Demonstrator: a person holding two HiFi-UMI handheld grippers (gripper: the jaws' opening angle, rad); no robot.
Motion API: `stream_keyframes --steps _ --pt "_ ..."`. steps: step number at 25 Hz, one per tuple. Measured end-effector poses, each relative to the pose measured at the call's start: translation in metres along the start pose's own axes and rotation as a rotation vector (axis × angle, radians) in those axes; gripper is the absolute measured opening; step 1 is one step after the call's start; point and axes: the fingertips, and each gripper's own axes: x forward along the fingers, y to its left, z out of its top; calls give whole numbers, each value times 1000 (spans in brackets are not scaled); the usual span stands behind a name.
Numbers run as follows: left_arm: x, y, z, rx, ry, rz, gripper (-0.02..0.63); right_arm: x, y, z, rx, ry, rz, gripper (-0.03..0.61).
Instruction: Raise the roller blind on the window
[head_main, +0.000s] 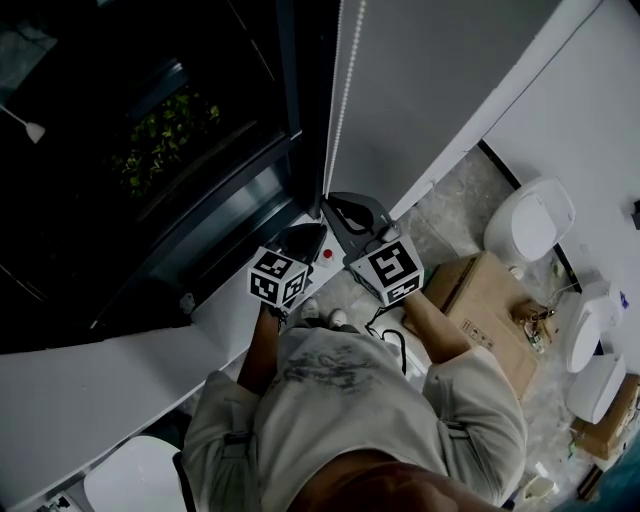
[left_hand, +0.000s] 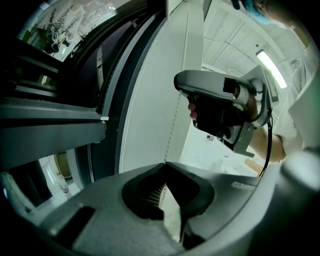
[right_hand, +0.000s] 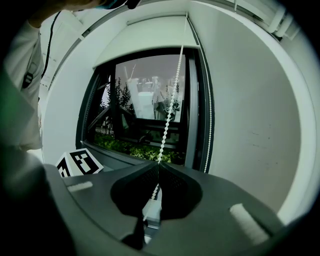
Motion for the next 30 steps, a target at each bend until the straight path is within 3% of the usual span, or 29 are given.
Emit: stream_keyframes --steps 7,13,18,30 --pt "-9 -3 2 25 -30 11 17 0 0 1 -10 -4 3 11" --pt "-28 -5 23 50 -69 23 73 1 -2 0 -18 -2 5 11" --pt "-50 -10 67 76 -162 40 86 -2 -5 -2 -20 1 -3 11" --pt "-76 -46 195 260 -394 16 94 -2 0 1 -25 -2 8 11"
